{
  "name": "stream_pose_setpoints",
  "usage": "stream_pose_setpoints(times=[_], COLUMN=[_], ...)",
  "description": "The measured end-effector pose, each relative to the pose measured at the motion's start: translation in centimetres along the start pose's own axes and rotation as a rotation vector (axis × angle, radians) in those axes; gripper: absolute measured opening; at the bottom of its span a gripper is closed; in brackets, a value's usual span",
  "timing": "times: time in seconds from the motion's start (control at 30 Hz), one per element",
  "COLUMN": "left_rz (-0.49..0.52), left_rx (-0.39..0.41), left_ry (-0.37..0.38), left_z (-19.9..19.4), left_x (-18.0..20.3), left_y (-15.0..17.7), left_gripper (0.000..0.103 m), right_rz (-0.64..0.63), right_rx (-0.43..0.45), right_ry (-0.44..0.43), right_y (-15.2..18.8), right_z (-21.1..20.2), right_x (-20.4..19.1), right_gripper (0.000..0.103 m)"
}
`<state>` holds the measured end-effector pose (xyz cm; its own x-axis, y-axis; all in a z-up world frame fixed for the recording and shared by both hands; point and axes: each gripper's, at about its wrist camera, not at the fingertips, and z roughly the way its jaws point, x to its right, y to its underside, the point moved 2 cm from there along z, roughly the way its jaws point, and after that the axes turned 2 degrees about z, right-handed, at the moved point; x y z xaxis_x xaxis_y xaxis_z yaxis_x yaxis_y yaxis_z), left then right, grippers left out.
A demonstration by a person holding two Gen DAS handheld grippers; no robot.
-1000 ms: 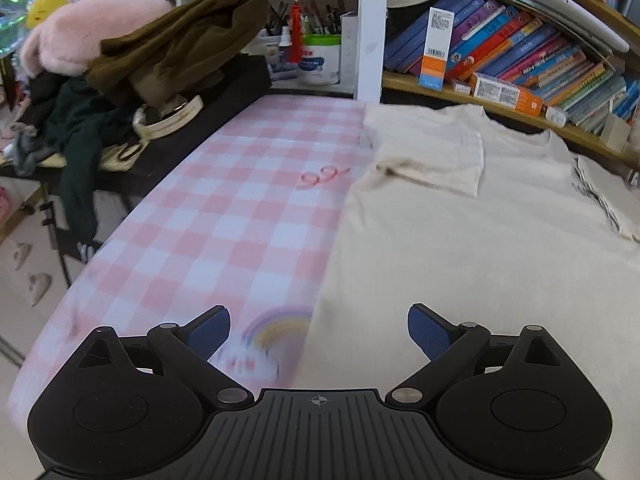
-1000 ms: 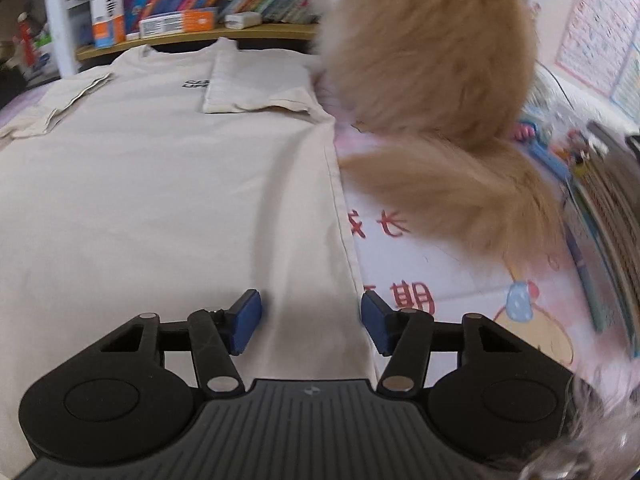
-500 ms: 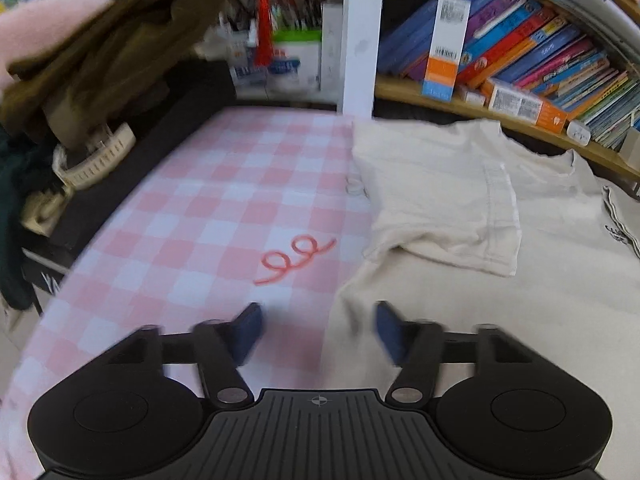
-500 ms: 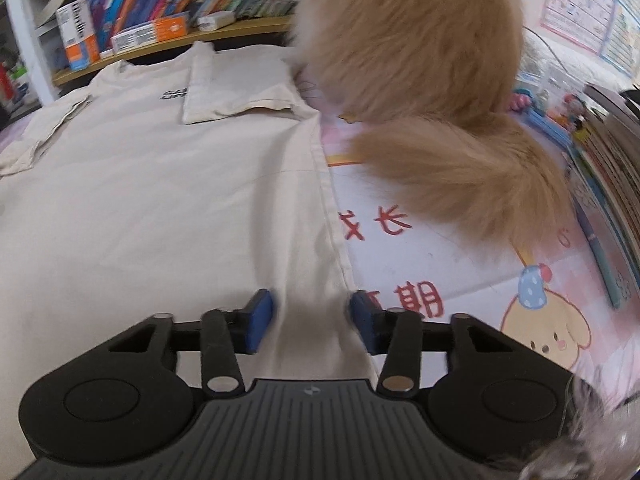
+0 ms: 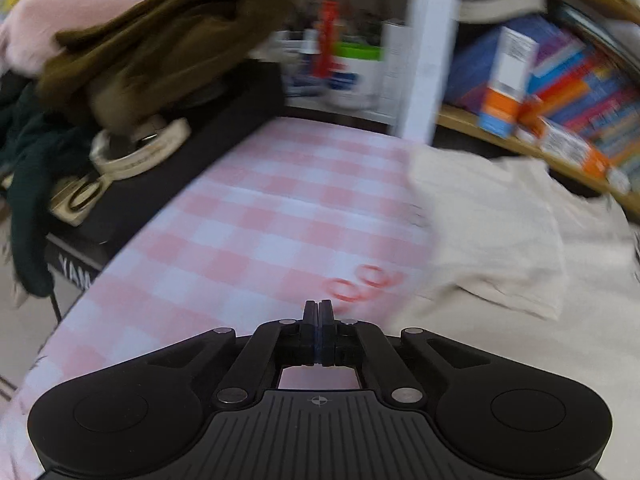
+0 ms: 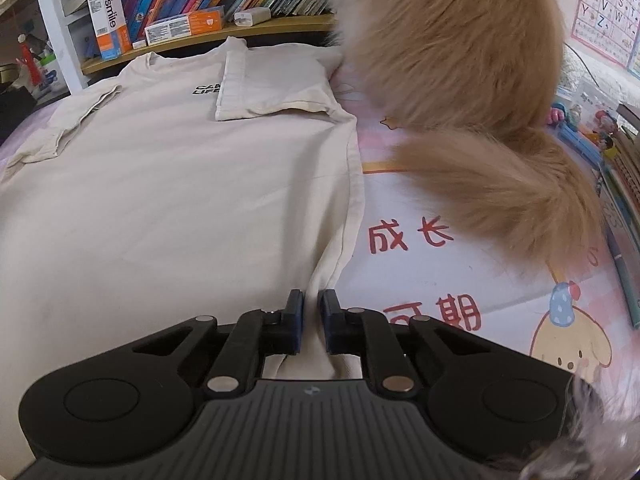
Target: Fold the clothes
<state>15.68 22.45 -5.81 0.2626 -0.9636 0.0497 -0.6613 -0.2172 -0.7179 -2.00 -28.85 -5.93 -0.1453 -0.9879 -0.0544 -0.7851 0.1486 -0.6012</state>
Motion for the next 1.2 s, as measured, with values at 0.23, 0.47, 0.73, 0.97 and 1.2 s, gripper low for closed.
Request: stream_pose_setpoints(times=[0.23, 0.47, 0.73, 0.97, 1.2], left_rz=[-0.037, 0.163, 0.234, 0.176, 0.215], left_rx=[0.025, 0.019, 0.028, 0.037, 0.024], left_ry=[0.228, 0.204, 0.154, 0.115, 0.111], left_z=[-1.0, -0.3, 0.9, 1.0, 1.5], left_x=[-0.6, 4.0, 5.8, 3.4, 3.4], left_y=[-0.5, 0.0, -0.1, 0.0, -0.6], left_gripper=[0.010, 0.039, 0.005, 0.005, 0.007], right_rz=[-0.009, -0.014, 0.014, 0.025, -0.041], right_rx=[0.004, 0.005, 0.000, -0.006, 0.002], right_ry=[0.001, 0.024, 0.021, -0.026, -0.016], right_y=[-0.1, 0.3, 0.9, 1.1, 1.3], right_z=[0.2, -0.2, -0.7, -0.7, -0.6], right_x=[-0.2, -0.2, 0.7, 0.5, -0.4], right_gripper=[0.010, 0.010, 0.011, 0.012, 0.012])
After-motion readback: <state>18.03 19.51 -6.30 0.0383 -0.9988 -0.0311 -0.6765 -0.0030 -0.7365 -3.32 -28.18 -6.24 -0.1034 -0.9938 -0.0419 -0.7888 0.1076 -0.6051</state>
